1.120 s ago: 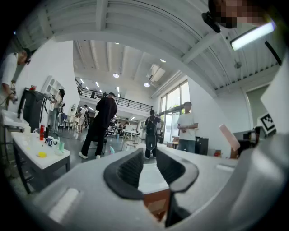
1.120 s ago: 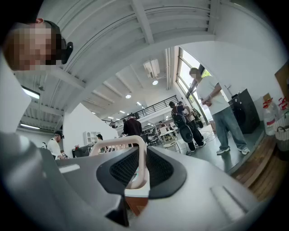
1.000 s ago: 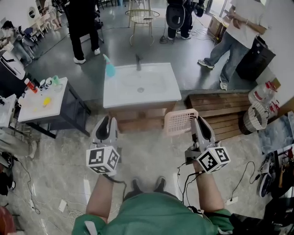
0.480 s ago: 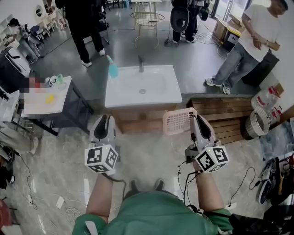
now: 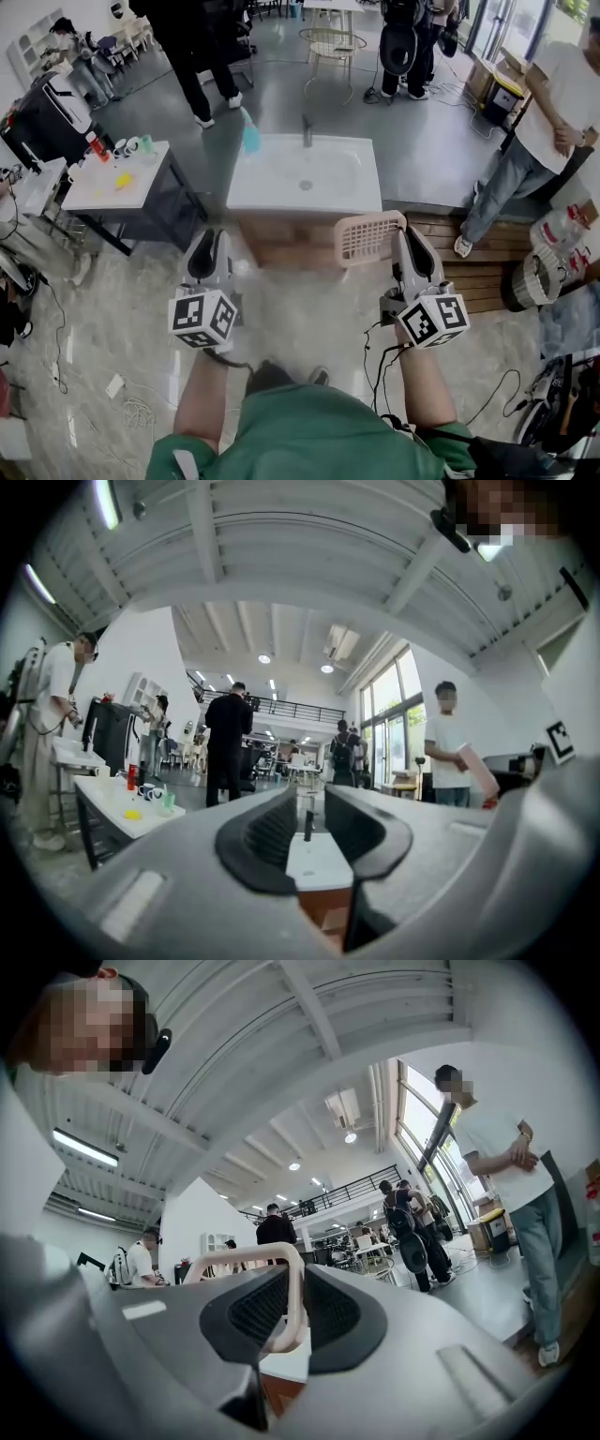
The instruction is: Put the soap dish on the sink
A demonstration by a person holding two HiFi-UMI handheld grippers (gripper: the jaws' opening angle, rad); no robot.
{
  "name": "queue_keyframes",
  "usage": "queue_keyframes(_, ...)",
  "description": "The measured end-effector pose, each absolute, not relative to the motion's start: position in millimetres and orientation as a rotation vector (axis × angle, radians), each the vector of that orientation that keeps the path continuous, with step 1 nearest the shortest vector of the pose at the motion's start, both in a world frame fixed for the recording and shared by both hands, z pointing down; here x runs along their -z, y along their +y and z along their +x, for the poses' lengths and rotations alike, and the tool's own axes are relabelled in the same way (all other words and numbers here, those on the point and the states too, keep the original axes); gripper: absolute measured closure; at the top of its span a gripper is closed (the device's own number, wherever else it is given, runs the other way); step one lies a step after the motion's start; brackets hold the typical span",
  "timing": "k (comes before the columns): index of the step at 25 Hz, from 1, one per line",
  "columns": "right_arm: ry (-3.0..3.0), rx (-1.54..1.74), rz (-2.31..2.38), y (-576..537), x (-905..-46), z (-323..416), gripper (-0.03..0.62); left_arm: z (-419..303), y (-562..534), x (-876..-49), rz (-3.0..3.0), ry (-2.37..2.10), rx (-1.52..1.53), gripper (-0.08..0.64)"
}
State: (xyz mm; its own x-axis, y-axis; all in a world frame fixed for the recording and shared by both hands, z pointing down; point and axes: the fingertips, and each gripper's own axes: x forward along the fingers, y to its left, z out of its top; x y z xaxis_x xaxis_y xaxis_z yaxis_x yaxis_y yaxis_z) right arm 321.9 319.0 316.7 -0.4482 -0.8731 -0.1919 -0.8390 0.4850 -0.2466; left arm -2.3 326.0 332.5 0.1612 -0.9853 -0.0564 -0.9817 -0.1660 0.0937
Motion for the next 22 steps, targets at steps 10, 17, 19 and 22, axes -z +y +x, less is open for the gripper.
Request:
queue_keyframes(10, 2.447, 0.221, -1.424, 284.1, -329.7, 316.3, 0.541, -12.0, 307.6, -342.7, 2.318, -2.048, 0.132, 0.472)
queue_keyframes(17, 2.439, 0.26, -1.462, 228.5, -336.5, 287.2, 0.541, -48.7, 243.5, -349.3, 2.318, -2.021, 0.156, 0.472)
queue_keyframes(19, 2.43, 0.267, -1.486, 208.0, -336.6, 275.9, 0.541, -60.0, 219.5, -350.6, 2.328, -2.001, 0.156, 0.472)
queue_keyframes(22, 2.419, 0.276, -1.522, 175.4, -335.4, 254.4, 0.541, -81.7, 181.3, -352.1, 2.342, -1.974, 0.16, 0.472)
